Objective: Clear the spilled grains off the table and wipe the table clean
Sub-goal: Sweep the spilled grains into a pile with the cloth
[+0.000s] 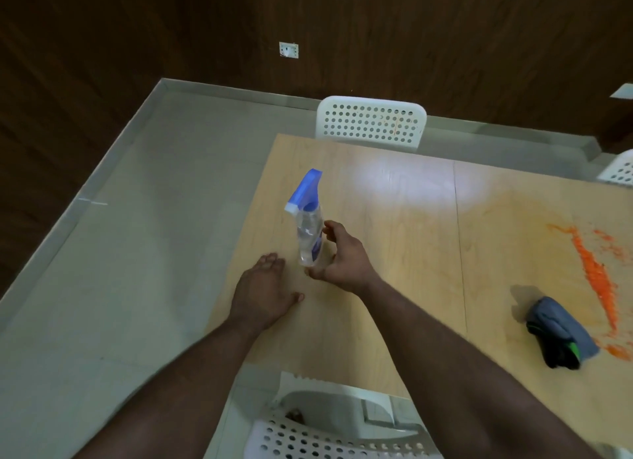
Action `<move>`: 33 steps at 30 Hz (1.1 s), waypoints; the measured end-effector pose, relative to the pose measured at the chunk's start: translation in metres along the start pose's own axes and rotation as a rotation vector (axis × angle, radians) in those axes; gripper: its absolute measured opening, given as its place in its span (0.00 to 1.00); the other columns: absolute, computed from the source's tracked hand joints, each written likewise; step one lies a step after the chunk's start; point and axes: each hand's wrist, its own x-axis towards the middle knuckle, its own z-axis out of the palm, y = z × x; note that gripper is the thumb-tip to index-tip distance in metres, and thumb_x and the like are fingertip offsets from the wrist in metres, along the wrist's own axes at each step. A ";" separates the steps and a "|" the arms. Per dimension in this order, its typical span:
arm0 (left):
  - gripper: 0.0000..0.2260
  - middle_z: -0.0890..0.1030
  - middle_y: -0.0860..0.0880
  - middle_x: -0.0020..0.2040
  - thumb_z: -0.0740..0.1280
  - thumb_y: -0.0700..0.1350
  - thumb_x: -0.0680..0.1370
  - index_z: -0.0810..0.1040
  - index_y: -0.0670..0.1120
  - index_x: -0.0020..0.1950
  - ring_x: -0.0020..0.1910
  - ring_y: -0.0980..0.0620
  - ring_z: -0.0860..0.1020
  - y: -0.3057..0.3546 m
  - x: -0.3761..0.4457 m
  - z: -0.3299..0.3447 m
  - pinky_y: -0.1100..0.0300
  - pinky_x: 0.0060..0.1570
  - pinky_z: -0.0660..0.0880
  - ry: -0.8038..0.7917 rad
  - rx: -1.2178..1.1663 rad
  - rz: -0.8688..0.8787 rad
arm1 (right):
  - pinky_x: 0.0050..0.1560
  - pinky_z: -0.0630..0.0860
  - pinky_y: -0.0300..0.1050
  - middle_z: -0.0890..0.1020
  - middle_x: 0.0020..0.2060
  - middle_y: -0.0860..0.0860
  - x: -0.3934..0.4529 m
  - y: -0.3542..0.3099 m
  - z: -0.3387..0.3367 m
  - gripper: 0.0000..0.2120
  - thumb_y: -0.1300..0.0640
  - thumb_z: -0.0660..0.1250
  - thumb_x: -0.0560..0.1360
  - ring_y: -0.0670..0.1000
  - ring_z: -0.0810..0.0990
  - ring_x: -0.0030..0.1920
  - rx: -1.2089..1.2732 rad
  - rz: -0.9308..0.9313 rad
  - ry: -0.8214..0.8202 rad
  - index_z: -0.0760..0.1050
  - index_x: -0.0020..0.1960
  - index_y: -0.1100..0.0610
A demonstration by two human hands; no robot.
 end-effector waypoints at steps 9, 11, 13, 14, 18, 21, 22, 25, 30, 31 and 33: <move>0.27 0.84 0.52 0.63 0.67 0.68 0.79 0.81 0.51 0.69 0.59 0.50 0.82 0.092 -0.030 0.004 0.54 0.56 0.78 0.047 0.081 0.284 | 0.68 0.77 0.50 0.76 0.73 0.48 -0.081 0.056 -0.051 0.40 0.46 0.79 0.73 0.50 0.76 0.70 -0.124 0.117 0.151 0.66 0.79 0.49; 0.28 0.81 0.52 0.68 0.65 0.68 0.80 0.77 0.51 0.73 0.65 0.51 0.80 0.127 -0.031 0.010 0.55 0.61 0.76 0.012 0.068 0.325 | 0.66 0.78 0.48 0.78 0.71 0.48 -0.099 0.073 -0.075 0.33 0.48 0.76 0.75 0.48 0.78 0.66 -0.148 0.116 0.197 0.70 0.77 0.50; 0.30 0.78 0.52 0.72 0.65 0.68 0.80 0.74 0.52 0.76 0.69 0.52 0.76 0.162 -0.033 0.020 0.55 0.65 0.75 -0.016 0.060 0.351 | 0.64 0.79 0.47 0.80 0.68 0.48 -0.118 0.091 -0.102 0.28 0.48 0.74 0.76 0.48 0.80 0.63 -0.194 0.118 0.234 0.74 0.74 0.51; 0.31 0.77 0.52 0.74 0.65 0.68 0.80 0.72 0.51 0.77 0.71 0.52 0.75 0.180 -0.034 0.026 0.54 0.67 0.74 -0.030 0.057 0.360 | 0.63 0.79 0.48 0.80 0.67 0.48 -0.127 0.101 -0.116 0.25 0.48 0.74 0.77 0.49 0.80 0.62 -0.235 0.117 0.247 0.76 0.73 0.51; 0.35 0.70 0.51 0.79 0.67 0.67 0.79 0.67 0.50 0.80 0.78 0.51 0.67 0.267 -0.045 0.053 0.53 0.71 0.70 -0.092 0.022 0.373 | 0.60 0.78 0.50 0.81 0.63 0.52 -0.171 0.150 -0.179 0.20 0.51 0.71 0.78 0.54 0.78 0.63 -0.366 0.125 0.262 0.78 0.69 0.54; 0.42 0.61 0.49 0.84 0.71 0.67 0.76 0.60 0.49 0.84 0.82 0.49 0.59 0.324 -0.045 0.070 0.51 0.77 0.64 -0.146 -0.017 0.346 | 0.57 0.77 0.51 0.79 0.62 0.54 -0.199 0.177 -0.215 0.20 0.53 0.71 0.78 0.56 0.76 0.64 -0.435 0.124 0.327 0.78 0.68 0.56; 0.45 0.58 0.48 0.85 0.72 0.67 0.76 0.58 0.49 0.84 0.83 0.48 0.57 0.340 -0.043 0.074 0.51 0.78 0.63 -0.156 -0.029 0.335 | 0.57 0.77 0.51 0.79 0.61 0.54 -0.206 0.185 -0.225 0.21 0.52 0.71 0.77 0.57 0.75 0.63 -0.475 0.119 0.366 0.78 0.68 0.57; 0.50 0.52 0.45 0.86 0.73 0.68 0.74 0.54 0.47 0.85 0.84 0.45 0.53 0.387 -0.039 0.085 0.49 0.81 0.60 -0.190 0.004 0.317 | 0.57 0.78 0.54 0.78 0.59 0.53 -0.223 0.212 -0.256 0.23 0.47 0.71 0.75 0.57 0.73 0.62 -0.551 0.154 0.400 0.77 0.66 0.56; 0.50 0.49 0.44 0.87 0.71 0.69 0.74 0.52 0.48 0.86 0.85 0.43 0.50 0.427 -0.038 0.105 0.46 0.80 0.60 -0.229 0.142 0.251 | 0.53 0.78 0.52 0.75 0.60 0.53 -0.230 0.241 -0.272 0.30 0.35 0.68 0.74 0.57 0.72 0.62 -0.578 0.267 0.226 0.70 0.69 0.51; 0.49 0.49 0.44 0.86 0.71 0.69 0.74 0.53 0.48 0.85 0.85 0.42 0.49 0.430 -0.039 0.107 0.45 0.80 0.60 -0.226 0.159 0.238 | 0.53 0.77 0.52 0.74 0.60 0.53 -0.229 0.243 -0.270 0.31 0.34 0.67 0.74 0.57 0.71 0.63 -0.586 0.266 0.214 0.69 0.70 0.52; 0.47 0.49 0.44 0.86 0.71 0.66 0.75 0.55 0.48 0.85 0.85 0.42 0.49 0.434 -0.038 0.112 0.45 0.80 0.59 -0.228 0.147 0.212 | 0.52 0.78 0.52 0.74 0.61 0.54 -0.226 0.244 -0.268 0.35 0.32 0.67 0.73 0.57 0.71 0.62 -0.613 0.264 0.202 0.68 0.71 0.54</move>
